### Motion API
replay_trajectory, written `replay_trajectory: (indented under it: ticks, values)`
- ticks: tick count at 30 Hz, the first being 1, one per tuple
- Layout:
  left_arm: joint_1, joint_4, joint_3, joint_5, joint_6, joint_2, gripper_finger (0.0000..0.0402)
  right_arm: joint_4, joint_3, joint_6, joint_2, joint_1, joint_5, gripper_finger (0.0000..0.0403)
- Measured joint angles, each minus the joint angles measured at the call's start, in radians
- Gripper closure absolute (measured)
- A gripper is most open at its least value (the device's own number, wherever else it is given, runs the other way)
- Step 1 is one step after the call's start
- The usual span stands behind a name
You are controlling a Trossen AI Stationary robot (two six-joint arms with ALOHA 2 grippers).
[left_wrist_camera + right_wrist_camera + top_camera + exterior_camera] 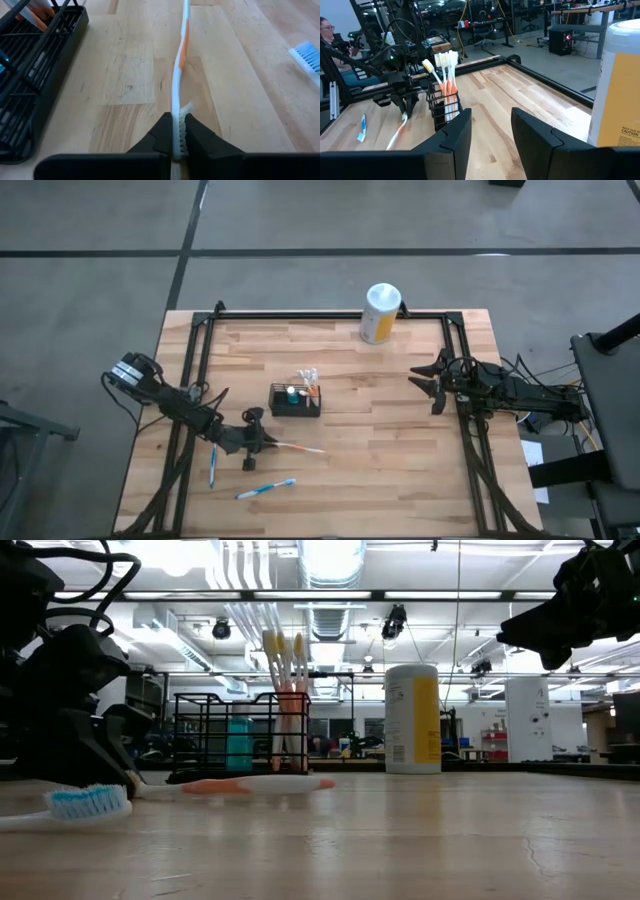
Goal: Pick & Place toothbrushing station
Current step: Put the orange toothbrush into the right section of the wire organizer
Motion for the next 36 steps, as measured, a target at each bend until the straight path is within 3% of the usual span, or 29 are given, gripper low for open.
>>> replay_trajectory:
  ticks: [8,14,18,25,29,36]
  values:
    - [0.000,-0.007,0.000,-0.001,0.028,-0.030,0.0375,0.000,0.000,0.000,0.000,0.000,0.000,0.0271]
    - [0.000,-0.165,0.004,0.000,-0.020,-0.152,0.0375,0.000,0.000,0.000,0.000,0.000,0.000,0.0271]
    - [0.000,-0.409,0.060,-0.010,-0.026,-0.283,0.0375,0.000,0.000,0.000,0.000,0.000,0.000,0.0271]
    - [0.000,-1.098,0.333,-0.047,-0.116,-0.465,0.0375,0.000,0.000,0.000,0.000,0.000,0.000,0.0271]
    - [0.000,-1.409,0.489,-0.052,-0.218,-0.502,0.0375,0.000,0.000,0.000,0.000,0.000,0.000,0.0271]
    - [0.001,-1.752,0.739,-0.024,-0.387,-0.501,0.0375,0.000,0.000,0.000,0.000,0.000,0.000,0.0271]
